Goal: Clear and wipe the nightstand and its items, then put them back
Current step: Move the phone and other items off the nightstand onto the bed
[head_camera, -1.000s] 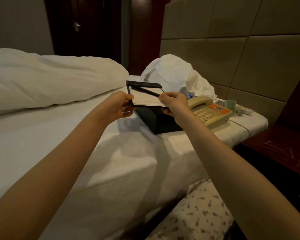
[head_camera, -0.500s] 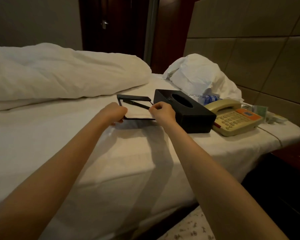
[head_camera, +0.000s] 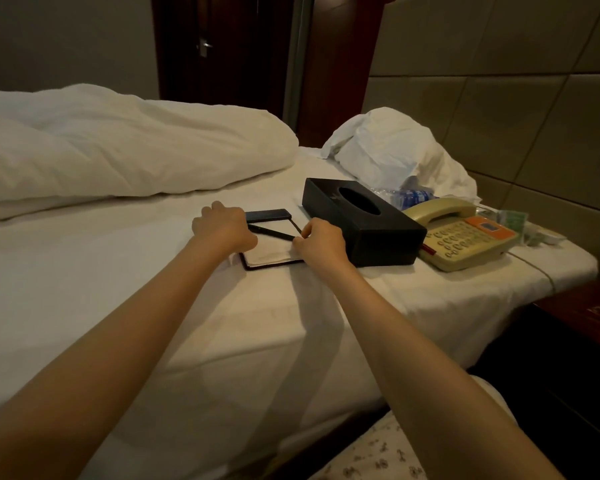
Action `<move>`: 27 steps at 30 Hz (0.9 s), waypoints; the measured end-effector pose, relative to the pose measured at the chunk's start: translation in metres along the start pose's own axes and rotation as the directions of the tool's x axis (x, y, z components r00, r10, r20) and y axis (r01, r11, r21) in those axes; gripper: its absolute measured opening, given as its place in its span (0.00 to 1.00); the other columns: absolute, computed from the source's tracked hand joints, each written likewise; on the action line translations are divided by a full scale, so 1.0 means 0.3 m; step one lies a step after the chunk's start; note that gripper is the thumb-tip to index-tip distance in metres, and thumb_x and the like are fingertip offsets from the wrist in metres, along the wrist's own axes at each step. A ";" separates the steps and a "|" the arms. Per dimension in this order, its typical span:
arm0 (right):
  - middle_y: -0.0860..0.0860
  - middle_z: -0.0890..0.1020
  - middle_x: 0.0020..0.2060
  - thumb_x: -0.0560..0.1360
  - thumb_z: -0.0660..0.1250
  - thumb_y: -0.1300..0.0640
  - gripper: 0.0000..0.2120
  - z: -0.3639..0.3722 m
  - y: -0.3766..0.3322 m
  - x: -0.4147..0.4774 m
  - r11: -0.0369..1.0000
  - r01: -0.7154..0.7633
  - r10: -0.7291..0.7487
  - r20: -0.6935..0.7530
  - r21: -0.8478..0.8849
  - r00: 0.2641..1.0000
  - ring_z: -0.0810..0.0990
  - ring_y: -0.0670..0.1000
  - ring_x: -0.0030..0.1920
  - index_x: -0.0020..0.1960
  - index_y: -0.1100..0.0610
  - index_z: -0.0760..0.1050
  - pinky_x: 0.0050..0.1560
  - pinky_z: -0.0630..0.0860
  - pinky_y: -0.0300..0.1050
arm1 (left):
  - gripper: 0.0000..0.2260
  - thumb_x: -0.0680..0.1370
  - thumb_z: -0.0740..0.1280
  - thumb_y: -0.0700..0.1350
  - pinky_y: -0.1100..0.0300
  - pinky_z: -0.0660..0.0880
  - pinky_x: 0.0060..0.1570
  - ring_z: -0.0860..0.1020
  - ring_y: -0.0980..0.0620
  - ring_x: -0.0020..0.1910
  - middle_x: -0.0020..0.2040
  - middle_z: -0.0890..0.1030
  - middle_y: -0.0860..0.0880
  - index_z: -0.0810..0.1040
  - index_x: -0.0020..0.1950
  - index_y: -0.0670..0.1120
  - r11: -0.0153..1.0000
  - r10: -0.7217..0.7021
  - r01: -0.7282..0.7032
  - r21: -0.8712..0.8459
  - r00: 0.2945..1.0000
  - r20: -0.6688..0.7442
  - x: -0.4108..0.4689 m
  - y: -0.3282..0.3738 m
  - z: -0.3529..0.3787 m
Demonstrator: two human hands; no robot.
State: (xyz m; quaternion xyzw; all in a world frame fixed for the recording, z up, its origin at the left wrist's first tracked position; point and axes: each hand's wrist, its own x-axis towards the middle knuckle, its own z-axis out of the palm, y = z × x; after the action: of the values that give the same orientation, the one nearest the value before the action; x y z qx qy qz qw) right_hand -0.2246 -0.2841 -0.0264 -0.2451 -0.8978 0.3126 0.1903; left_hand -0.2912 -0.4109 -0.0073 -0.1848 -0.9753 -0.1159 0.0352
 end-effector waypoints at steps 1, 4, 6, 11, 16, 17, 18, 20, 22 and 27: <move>0.56 0.78 0.52 0.77 0.65 0.58 0.10 -0.012 -0.002 -0.005 0.999 0.021 -0.021 -0.006 -0.032 1.000 0.77 0.54 0.50 0.56 0.61 0.73 0.50 0.76 0.45 | 0.17 0.75 0.61 0.42 0.55 0.68 0.52 0.69 0.43 0.60 0.61 0.69 0.42 0.73 0.64 0.46 1.000 0.015 -0.015 -0.023 1.000 -0.014 0.001 0.011 -0.002; 0.56 0.78 0.50 0.76 0.64 0.60 0.08 -0.075 0.001 -0.010 0.998 0.062 -0.062 -0.073 -0.007 0.995 0.78 0.53 0.48 0.54 0.62 0.75 0.47 0.76 0.44 | 0.15 0.75 0.61 0.42 0.56 0.70 0.46 0.73 0.43 0.55 0.57 0.74 0.44 0.76 0.60 0.45 0.989 0.089 -0.095 -0.113 0.994 -0.059 0.003 0.058 -0.017; 0.54 0.78 0.46 0.76 0.63 0.62 0.05 -0.134 0.013 -0.007 0.995 0.073 -0.065 -0.105 0.071 0.992 0.78 0.51 0.43 0.50 0.60 0.76 0.43 0.75 0.41 | 0.12 0.75 0.61 0.41 0.57 0.69 0.44 0.74 0.46 0.50 0.52 0.77 0.45 0.78 0.57 0.44 0.964 0.155 -0.163 -0.209 0.986 -0.054 0.006 0.101 -0.029; 0.52 0.80 0.36 0.78 0.63 0.61 0.07 -0.278 0.074 -0.027 0.963 0.004 0.020 -0.086 0.269 0.996 0.79 0.48 0.29 0.42 0.54 0.74 0.29 0.78 0.35 | 0.07 0.77 0.63 0.41 0.56 0.72 0.49 0.74 0.50 0.48 0.50 0.78 0.45 0.77 0.53 0.44 0.849 0.335 -0.304 -0.433 0.942 -0.005 -0.004 0.238 -0.033; 0.54 0.80 0.37 0.76 0.62 0.62 0.04 -0.424 0.198 -0.052 0.923 -0.081 0.171 -0.213 0.376 0.962 0.77 0.49 0.29 0.45 0.59 0.75 0.27 0.75 0.37 | 0.03 0.77 0.63 0.41 0.58 0.71 0.49 0.74 0.52 0.48 0.44 0.76 0.50 0.75 0.48 0.47 0.726 0.447 -0.399 -0.560 0.893 -0.057 -0.020 0.367 -0.064; 0.55 0.80 0.37 0.76 0.62 0.63 0.05 -0.454 0.226 -0.058 0.928 -0.093 0.190 -0.245 0.360 0.951 0.78 0.51 0.30 0.43 0.59 0.75 0.28 0.76 0.39 | 0.03 0.77 0.63 0.40 0.58 0.71 0.48 0.74 0.52 0.47 0.42 0.76 0.51 0.75 0.48 0.48 0.706 0.465 -0.414 -0.575 0.883 -0.064 -0.023 0.396 -0.071; 0.55 0.80 0.38 0.75 0.62 0.63 0.05 -0.484 0.253 -0.066 0.934 -0.115 0.215 -0.273 0.338 0.938 0.78 0.52 0.32 0.42 0.59 0.76 0.32 0.77 0.44 | 0.03 0.76 0.63 0.40 0.58 0.71 0.48 0.74 0.52 0.46 0.39 0.76 0.53 0.75 0.47 0.48 0.688 0.483 -0.426 -0.588 0.873 -0.068 -0.027 0.427 -0.075; 0.55 0.80 0.38 0.75 0.63 0.63 0.05 -0.542 0.303 -0.090 0.939 -0.164 0.258 -0.302 0.303 0.918 0.79 0.53 0.35 0.43 0.59 0.77 0.37 0.78 0.47 | 0.04 0.76 0.64 0.40 0.58 0.72 0.48 0.75 0.52 0.46 0.38 0.76 0.53 0.75 0.46 0.49 0.652 0.522 -0.445 -0.614 0.851 -0.063 -0.038 0.492 -0.077; 0.54 0.80 0.39 0.75 0.62 0.63 0.06 -0.598 0.347 -0.119 0.935 -0.193 0.286 -0.306 0.298 0.908 0.77 0.50 0.33 0.47 0.59 0.77 0.32 0.75 0.42 | 0.03 0.76 0.64 0.40 0.59 0.72 0.48 0.75 0.52 0.46 0.43 0.77 0.50 0.75 0.47 0.48 0.617 0.563 -0.459 -0.640 0.825 -0.049 -0.059 0.559 -0.072; 0.52 0.80 0.39 0.75 0.63 0.62 0.04 -0.718 0.430 -0.194 0.934 -0.254 0.339 -0.389 0.253 0.857 0.76 0.47 0.31 0.46 0.57 0.77 0.29 0.73 0.37 | 0.04 0.77 0.64 0.40 0.55 0.75 0.54 0.77 0.50 0.51 0.48 0.78 0.48 0.76 0.48 0.48 0.547 0.680 -0.503 -0.669 0.734 0.004 -0.146 0.724 -0.050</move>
State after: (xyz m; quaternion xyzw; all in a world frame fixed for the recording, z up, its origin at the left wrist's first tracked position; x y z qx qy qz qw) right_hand -0.0297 -0.1275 0.0360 -0.4237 -0.7510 0.3621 0.3541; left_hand -0.1701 -0.2334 0.0486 -0.5193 -0.7512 -0.3890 -0.1209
